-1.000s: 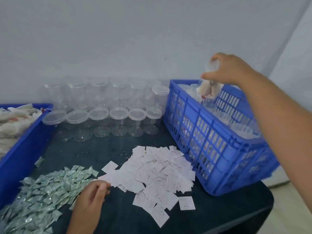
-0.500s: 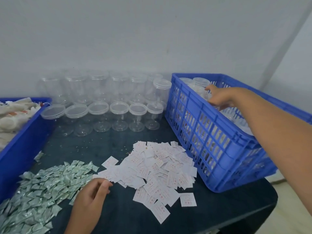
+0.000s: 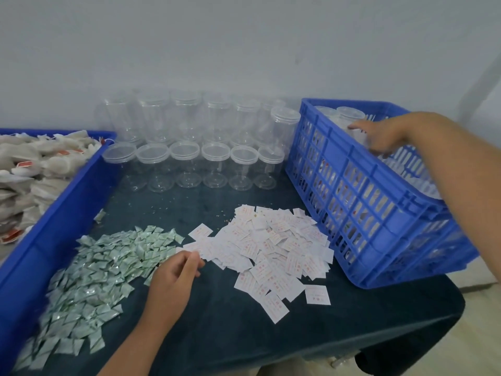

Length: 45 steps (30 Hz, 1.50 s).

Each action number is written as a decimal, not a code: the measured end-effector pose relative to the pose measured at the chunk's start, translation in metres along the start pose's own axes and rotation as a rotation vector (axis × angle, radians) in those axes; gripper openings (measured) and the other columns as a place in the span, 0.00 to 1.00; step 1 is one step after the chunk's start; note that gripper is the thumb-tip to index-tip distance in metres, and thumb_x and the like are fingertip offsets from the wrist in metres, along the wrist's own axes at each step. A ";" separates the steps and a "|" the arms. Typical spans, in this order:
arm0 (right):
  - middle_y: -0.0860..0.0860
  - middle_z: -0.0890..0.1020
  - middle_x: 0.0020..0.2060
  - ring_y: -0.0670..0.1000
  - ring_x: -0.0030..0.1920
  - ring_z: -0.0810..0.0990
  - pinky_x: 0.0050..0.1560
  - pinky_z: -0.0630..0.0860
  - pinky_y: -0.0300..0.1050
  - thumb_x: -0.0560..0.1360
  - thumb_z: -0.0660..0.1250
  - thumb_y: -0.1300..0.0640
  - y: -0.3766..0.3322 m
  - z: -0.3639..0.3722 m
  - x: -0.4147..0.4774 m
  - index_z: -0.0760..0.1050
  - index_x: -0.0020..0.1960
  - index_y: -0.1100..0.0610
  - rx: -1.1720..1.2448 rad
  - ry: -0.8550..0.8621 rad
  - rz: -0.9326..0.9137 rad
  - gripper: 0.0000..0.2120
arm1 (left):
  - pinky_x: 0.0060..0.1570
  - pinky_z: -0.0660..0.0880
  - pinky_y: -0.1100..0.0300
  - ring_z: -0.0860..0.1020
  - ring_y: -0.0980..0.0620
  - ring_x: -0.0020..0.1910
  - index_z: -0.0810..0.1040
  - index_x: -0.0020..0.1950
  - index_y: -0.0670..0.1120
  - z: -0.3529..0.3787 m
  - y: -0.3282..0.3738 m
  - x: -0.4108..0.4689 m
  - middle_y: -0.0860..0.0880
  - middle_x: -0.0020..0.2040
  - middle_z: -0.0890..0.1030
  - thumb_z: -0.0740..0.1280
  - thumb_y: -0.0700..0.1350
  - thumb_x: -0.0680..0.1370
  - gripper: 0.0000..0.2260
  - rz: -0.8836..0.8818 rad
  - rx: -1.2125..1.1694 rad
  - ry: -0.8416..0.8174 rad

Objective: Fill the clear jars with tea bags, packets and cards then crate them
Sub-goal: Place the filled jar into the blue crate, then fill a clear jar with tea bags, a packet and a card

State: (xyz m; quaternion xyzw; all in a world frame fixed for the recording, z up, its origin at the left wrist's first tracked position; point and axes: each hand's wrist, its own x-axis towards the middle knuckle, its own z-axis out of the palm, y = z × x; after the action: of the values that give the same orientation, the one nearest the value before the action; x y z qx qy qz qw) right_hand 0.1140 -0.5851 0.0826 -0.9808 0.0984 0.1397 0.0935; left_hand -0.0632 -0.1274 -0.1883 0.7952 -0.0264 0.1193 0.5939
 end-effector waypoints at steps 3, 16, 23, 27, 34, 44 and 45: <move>0.61 0.63 0.82 0.55 0.44 0.80 0.26 0.79 0.41 0.77 0.77 0.67 0.000 0.004 0.004 0.50 0.86 0.40 0.029 0.061 0.017 0.52 | 0.44 0.77 0.58 0.82 0.56 0.41 0.82 0.43 0.55 0.000 -0.001 0.000 0.55 0.42 0.85 0.59 0.67 0.78 0.19 -0.017 0.001 0.002; 0.62 0.73 0.76 0.68 0.73 0.74 0.72 0.73 0.67 0.74 0.79 0.39 -0.058 -0.026 -0.097 0.57 0.84 0.46 -0.284 0.617 -0.113 0.47 | 0.47 0.79 0.47 0.81 0.50 0.40 0.81 0.44 0.53 0.000 0.005 0.000 0.51 0.41 0.83 0.62 0.65 0.78 0.18 -0.031 0.000 -0.029; 0.38 0.82 0.43 0.38 0.43 0.81 0.40 0.75 0.30 0.79 0.70 0.38 -0.179 0.163 -0.181 0.78 0.51 0.42 0.503 0.516 -0.613 0.09 | 0.46 0.78 0.43 0.79 0.43 0.41 0.79 0.42 0.47 -0.001 0.007 -0.003 0.47 0.39 0.81 0.64 0.64 0.78 0.21 -0.042 -0.006 -0.042; 0.45 0.80 0.34 0.43 0.35 0.75 0.39 0.71 0.39 0.80 0.68 0.55 -0.227 0.292 -0.177 0.76 0.39 0.52 0.828 0.159 -0.427 0.11 | 0.45 0.77 0.46 0.80 0.46 0.41 0.80 0.41 0.50 -0.001 0.013 -0.006 0.49 0.38 0.82 0.64 0.57 0.79 0.14 -0.089 -0.008 -0.060; 0.49 0.80 0.34 0.50 0.36 0.76 0.39 0.73 0.46 0.81 0.68 0.59 -0.236 0.371 -0.182 0.74 0.38 0.54 1.006 0.246 -0.372 0.12 | 0.45 0.77 0.59 0.80 0.56 0.41 0.80 0.43 0.48 -0.002 0.022 -0.011 0.53 0.39 0.83 0.67 0.41 0.84 0.10 -0.122 -0.124 0.072; 0.50 0.75 0.31 0.48 0.32 0.72 0.34 0.65 0.37 0.82 0.69 0.56 -0.240 0.378 -0.179 0.70 0.34 0.53 0.853 0.344 -0.491 0.19 | 0.52 0.78 0.60 0.80 0.61 0.50 0.80 0.53 0.57 -0.061 0.067 0.132 0.59 0.53 0.81 0.71 0.57 0.80 0.06 -0.039 0.388 0.124; 0.50 0.76 0.32 0.48 0.32 0.72 0.34 0.65 0.37 0.82 0.70 0.56 -0.240 0.378 -0.180 0.71 0.34 0.53 0.839 0.341 -0.502 0.18 | 0.58 0.79 0.54 0.80 0.57 0.54 0.80 0.59 0.55 -0.067 0.066 0.152 0.55 0.59 0.80 0.72 0.57 0.79 0.11 -0.050 0.468 0.111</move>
State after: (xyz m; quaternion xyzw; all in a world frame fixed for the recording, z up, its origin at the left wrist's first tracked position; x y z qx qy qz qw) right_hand -0.0990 -0.2444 -0.1837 -0.8613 -0.0787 -0.1001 0.4919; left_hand 0.0615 -0.0680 -0.0746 0.9037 0.0542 0.1509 0.3970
